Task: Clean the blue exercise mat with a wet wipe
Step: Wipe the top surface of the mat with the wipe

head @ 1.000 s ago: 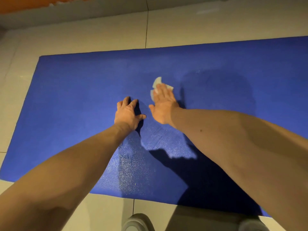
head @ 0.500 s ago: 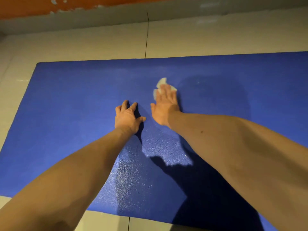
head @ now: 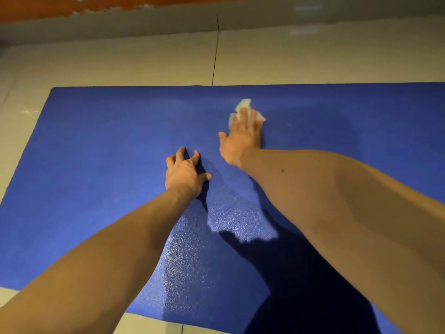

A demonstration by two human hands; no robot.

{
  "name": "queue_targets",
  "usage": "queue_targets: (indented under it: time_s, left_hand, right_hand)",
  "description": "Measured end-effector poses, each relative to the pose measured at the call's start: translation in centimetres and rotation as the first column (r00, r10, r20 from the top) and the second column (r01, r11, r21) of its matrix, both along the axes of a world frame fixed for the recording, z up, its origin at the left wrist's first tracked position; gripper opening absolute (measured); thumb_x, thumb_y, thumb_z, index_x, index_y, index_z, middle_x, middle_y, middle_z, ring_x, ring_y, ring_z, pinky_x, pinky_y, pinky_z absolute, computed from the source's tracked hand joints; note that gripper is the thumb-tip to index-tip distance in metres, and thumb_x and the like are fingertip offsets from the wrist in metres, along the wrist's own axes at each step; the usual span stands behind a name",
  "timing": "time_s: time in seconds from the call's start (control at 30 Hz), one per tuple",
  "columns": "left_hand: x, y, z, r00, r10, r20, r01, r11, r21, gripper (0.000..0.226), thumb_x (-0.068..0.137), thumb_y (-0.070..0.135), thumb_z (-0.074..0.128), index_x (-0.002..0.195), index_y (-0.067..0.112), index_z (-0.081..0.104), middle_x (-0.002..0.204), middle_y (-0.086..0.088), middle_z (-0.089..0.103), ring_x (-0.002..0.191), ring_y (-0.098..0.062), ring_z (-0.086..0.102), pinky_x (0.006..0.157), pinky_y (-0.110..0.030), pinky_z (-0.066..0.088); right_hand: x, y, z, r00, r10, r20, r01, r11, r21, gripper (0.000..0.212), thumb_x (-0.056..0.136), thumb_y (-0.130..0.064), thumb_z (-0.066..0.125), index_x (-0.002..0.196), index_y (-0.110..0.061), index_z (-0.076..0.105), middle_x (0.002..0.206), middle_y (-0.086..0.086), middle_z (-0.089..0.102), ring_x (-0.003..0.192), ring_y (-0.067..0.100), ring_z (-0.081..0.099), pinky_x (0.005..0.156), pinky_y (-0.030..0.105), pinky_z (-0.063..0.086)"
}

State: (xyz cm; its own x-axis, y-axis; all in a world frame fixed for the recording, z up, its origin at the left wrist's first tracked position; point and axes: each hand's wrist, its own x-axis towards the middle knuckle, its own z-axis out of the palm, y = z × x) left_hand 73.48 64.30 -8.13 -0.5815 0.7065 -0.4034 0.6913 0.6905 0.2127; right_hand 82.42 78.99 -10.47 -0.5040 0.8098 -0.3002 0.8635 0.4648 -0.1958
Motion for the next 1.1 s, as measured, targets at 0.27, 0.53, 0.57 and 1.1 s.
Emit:
queue_targets:
  time_s: [0.27, 0.53, 0.57, 1.1]
  left_hand:
    - [-0.1, 0.3, 0.4, 0.999, -0.016, -0.032, 0.014, 0.998, -0.058, 0.079, 0.089, 0.052, 0.067, 0.155, 0.027, 0.032, 0.163, -0.003, 0.012, 0.146, -0.032, 0.009, 0.117, -0.046, 0.032]
    - [-0.1, 0.3, 0.0, 0.999, -0.008, -0.035, 0.006, 0.999, -0.050, 0.077, 0.089, 0.052, 0.068, 0.155, 0.030, 0.033, 0.163, -0.002, 0.011, 0.146, -0.032, 0.010, 0.117, -0.047, 0.030]
    - [-0.1, 0.3, 0.0, 0.999, -0.008, -0.033, 0.006, 0.999, -0.048, 0.077, 0.089, 0.052, 0.068, 0.154, 0.031, 0.033, 0.163, -0.002, 0.011, 0.146, -0.032, 0.009, 0.117, -0.047, 0.030]
    - [0.0, 0.1, 0.0, 1.000, -0.013, -0.029, 0.011, 0.999, -0.045, 0.078, 0.090, 0.054, 0.065, 0.156, 0.032, 0.030, 0.165, -0.002, 0.008, 0.147, -0.033, 0.008, 0.120, -0.047, 0.022]
  right_hand:
    - [0.6, 2.9, -0.9, 0.951, 0.308, -0.004, -0.308, 0.950, 0.057, 0.068, 0.106, -0.052, 0.021, 0.162, -0.017, 0.007, 0.169, 0.006, -0.012, 0.155, 0.029, -0.010, 0.125, 0.046, -0.005]
    - [-1.8, 4.0, 1.0, 0.985, -0.135, 0.102, 0.140, 0.989, -0.043, 0.080, 0.101, -0.065, 0.015, 0.161, -0.015, -0.003, 0.168, 0.008, -0.016, 0.150, 0.043, -0.022, 0.121, 0.057, -0.013]
    - [-2.7, 3.5, 1.0, 0.996, -0.050, 0.078, 0.055, 0.996, -0.064, 0.079, 0.101, -0.064, 0.015, 0.162, -0.016, -0.003, 0.168, 0.008, -0.018, 0.150, 0.042, -0.022, 0.121, 0.058, -0.013]
    - [-3.0, 8.3, 0.9, 0.951, -0.300, 0.071, 0.306, 0.948, -0.090, 0.078, 0.104, -0.058, 0.017, 0.161, -0.009, -0.007, 0.167, 0.009, -0.019, 0.153, 0.032, -0.022, 0.124, 0.051, -0.010]
